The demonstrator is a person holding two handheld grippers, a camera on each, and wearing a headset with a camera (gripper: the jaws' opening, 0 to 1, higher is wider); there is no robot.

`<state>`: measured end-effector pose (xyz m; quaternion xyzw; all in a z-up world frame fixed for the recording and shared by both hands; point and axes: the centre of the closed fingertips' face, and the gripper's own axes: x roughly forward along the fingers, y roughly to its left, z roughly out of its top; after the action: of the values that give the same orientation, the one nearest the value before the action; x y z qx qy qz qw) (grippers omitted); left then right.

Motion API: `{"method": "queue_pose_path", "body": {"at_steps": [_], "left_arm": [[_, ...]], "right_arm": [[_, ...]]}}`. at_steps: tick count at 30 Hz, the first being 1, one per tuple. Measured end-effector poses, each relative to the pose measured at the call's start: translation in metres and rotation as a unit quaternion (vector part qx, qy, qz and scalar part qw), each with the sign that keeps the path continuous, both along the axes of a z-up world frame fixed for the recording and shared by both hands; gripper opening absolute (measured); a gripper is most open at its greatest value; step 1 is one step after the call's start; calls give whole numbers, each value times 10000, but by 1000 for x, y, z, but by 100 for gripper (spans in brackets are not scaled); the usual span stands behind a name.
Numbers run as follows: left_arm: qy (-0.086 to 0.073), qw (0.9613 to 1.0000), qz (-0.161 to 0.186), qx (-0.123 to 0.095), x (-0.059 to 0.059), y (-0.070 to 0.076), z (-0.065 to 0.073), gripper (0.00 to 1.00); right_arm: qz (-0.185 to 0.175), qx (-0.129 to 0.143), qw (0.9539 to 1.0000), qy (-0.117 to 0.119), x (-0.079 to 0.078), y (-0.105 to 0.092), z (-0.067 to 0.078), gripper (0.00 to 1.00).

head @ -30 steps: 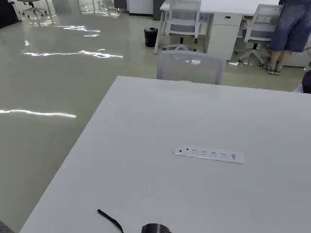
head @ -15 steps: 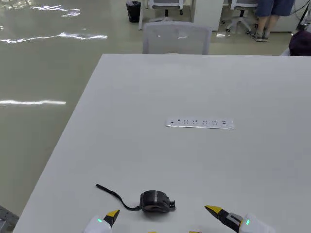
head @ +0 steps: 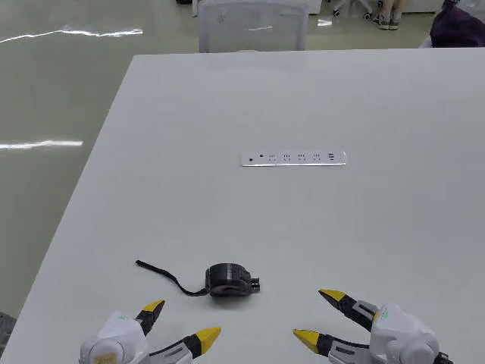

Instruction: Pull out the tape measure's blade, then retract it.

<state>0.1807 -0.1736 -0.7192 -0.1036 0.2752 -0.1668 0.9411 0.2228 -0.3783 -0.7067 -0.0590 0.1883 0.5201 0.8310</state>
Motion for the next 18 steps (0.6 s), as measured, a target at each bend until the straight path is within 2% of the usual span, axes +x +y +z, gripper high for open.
{"method": "queue_pose_path", "body": {"at_steps": [7,9,15,18], "left_arm": [[16,10000,-86,48,-9,4,0,79],[36,9997,-140,177,-13,7,-2,80],[35,9993,-192,322,-21,17,-4,80],[32,9995,-144,284,-25,21,-2,80]], "right_arm": [[-142,16,9999,-15,-2,-11,2,54],[-166,2,9999,-30,-4,-14,2,55],[-213,-33,9998,-50,-7,-22,3,56],[-239,-21,9997,-61,-10,-25,5,57]]}}
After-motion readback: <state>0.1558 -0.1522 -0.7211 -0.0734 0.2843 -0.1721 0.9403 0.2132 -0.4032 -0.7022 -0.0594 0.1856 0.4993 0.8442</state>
